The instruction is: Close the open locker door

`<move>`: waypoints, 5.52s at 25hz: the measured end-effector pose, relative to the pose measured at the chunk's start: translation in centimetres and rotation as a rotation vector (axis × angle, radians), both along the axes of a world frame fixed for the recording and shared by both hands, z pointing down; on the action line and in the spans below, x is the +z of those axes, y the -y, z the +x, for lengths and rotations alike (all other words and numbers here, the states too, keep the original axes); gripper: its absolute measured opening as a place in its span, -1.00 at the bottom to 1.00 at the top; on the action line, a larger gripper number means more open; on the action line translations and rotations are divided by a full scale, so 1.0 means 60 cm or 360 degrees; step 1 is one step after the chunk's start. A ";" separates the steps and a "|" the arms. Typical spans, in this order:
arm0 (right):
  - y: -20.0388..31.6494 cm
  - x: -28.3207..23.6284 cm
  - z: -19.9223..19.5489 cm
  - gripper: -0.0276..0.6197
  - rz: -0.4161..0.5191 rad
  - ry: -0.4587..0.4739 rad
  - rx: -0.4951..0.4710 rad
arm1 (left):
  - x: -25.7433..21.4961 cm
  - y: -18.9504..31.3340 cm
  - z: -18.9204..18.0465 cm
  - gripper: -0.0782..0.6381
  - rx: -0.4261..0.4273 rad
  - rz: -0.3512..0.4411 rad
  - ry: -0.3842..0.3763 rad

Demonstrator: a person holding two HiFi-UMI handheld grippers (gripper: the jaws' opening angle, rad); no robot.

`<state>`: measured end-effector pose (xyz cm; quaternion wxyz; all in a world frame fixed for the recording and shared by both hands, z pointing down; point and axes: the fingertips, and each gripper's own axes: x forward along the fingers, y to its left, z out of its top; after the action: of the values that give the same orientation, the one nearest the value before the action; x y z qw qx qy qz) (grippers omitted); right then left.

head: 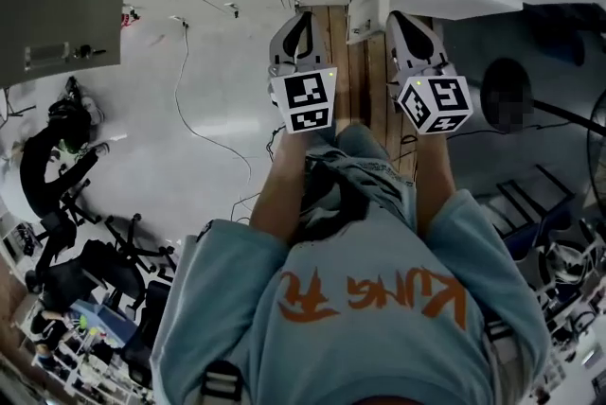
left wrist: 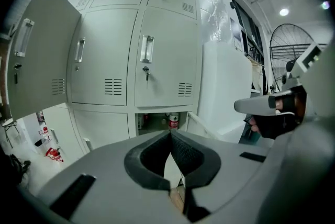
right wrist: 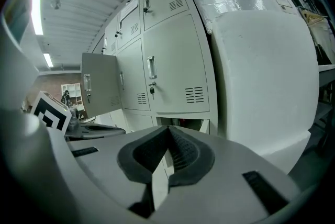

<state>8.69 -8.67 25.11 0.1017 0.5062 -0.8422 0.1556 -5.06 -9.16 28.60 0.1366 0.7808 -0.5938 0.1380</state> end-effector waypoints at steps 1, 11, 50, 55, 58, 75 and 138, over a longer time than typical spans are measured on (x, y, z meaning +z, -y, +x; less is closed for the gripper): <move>0.004 0.005 0.005 -0.92 -0.0009 0.0000 0.0004 | 0.010 0.003 0.006 -0.73 0.0001 -0.0021 -0.0005; 0.011 0.046 0.083 -0.91 -0.0040 0.0113 -0.0098 | 0.070 -0.006 0.065 -0.73 -0.0062 -0.0150 0.0012; -0.023 0.493 0.049 -0.45 -0.0287 -0.0403 -0.0833 | 0.373 -0.095 0.117 -0.73 -0.0216 -0.0530 0.0066; -0.017 0.507 0.028 -0.46 -0.0287 -0.0378 -0.0855 | 0.397 -0.096 0.099 -0.73 -0.0280 -0.0533 0.0042; -0.013 0.510 0.010 -0.49 -0.0273 -0.0374 -0.0855 | 0.411 -0.099 0.080 -0.73 -0.0312 -0.0545 0.0026; 0.018 0.511 -0.107 -0.54 -0.0171 -0.0364 -0.0826 | 0.440 -0.118 -0.003 -0.73 -0.0501 -0.0518 -0.0014; 0.335 0.518 -0.342 -0.78 -0.0038 -0.0370 -0.0338 | 0.435 0.159 -0.196 -0.73 -0.0250 -0.0318 -0.0104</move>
<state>-11.82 -28.74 56.21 0.2205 0.4277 -0.8715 0.0944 -16.80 -18.70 54.71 0.2434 0.7185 -0.6316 0.1598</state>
